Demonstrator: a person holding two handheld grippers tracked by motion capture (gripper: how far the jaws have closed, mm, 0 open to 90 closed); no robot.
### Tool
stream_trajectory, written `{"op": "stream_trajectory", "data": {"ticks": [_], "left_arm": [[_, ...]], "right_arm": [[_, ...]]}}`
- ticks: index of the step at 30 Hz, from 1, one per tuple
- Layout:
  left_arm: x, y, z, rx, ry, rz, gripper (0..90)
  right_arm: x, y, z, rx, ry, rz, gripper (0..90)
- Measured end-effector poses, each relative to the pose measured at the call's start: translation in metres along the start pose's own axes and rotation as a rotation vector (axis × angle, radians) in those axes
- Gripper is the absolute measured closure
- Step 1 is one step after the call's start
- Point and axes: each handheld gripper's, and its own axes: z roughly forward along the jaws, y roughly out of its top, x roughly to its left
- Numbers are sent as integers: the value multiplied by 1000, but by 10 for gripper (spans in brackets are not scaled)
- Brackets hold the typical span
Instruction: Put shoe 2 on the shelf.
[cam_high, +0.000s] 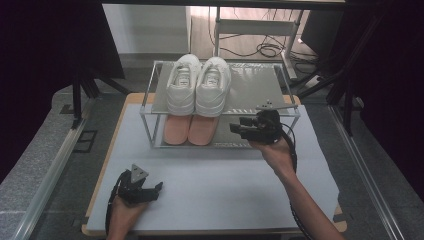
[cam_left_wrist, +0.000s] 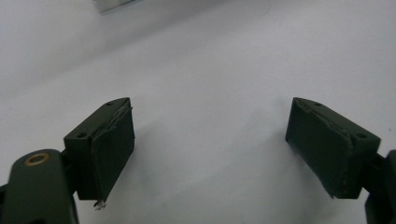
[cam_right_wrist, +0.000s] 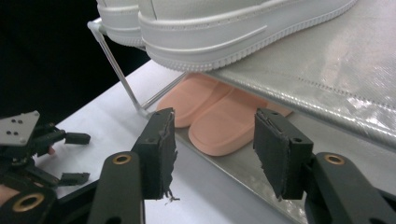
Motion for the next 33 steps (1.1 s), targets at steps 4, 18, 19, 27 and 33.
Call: {"op": "stream_trajectory", "data": {"ticks": [4, 18, 19, 27, 33], "left_arm": [[0, 0, 0, 4, 3, 8, 156], [0, 0, -1, 6, 7, 14, 157], [0, 0, -1, 6, 6, 13, 156], [-1, 0, -1, 2, 8, 12, 156], [-1, 0, -1, 1, 9, 12, 157]], "right_arm": [[0, -5, -2, 11, -8, -24, 465], [-1, -19, -16, 34, -33, -89, 391], [-1, -20, -17, 35, -34, -91, 381], [-6, -32, -25, 53, -63, -98, 303], [-11, -40, -31, 52, -63, -94, 247]]}}
